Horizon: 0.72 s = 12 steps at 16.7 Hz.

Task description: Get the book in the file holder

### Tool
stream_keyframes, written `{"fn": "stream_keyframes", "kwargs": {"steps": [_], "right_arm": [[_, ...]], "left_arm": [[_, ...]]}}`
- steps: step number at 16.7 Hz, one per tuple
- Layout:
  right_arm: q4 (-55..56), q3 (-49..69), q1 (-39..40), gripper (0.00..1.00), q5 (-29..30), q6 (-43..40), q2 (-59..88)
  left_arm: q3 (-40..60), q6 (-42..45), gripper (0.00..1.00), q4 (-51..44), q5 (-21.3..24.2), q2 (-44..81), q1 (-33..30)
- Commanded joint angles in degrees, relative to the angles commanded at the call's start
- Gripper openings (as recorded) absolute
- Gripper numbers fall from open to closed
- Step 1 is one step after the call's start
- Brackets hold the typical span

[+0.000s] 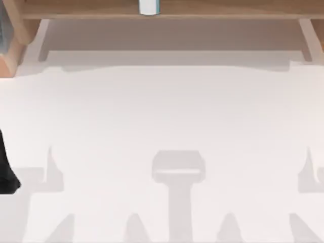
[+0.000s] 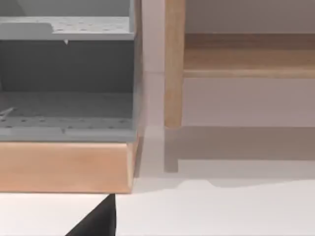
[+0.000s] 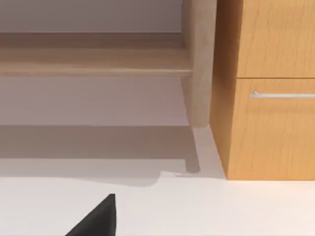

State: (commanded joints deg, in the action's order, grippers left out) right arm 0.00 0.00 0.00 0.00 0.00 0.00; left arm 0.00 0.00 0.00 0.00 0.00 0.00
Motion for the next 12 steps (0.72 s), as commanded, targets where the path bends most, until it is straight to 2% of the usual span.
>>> {"fn": "stream_keyframes", "kwargs": {"steps": [3,6,9,12], "right_arm": [[0.0,0.0,0.0,1.0,0.0,0.0,0.0],[0.0,0.0,0.0,1.0,0.0,0.0,0.0],[0.0,0.0,0.0,1.0,0.0,0.0,0.0],[0.0,0.0,0.0,1.0,0.0,0.0,0.0]], "left_arm": [[0.5,0.0,1.0,0.3,-0.2,0.6,-0.2],[5.3,0.1,1.0,3.0,-2.2,6.0,-2.3],[14.1,0.1,1.0,7.9,-5.7,16.9,-6.1],[25.2,0.2,1.0,14.1,-10.1,33.2,-10.8]]}}
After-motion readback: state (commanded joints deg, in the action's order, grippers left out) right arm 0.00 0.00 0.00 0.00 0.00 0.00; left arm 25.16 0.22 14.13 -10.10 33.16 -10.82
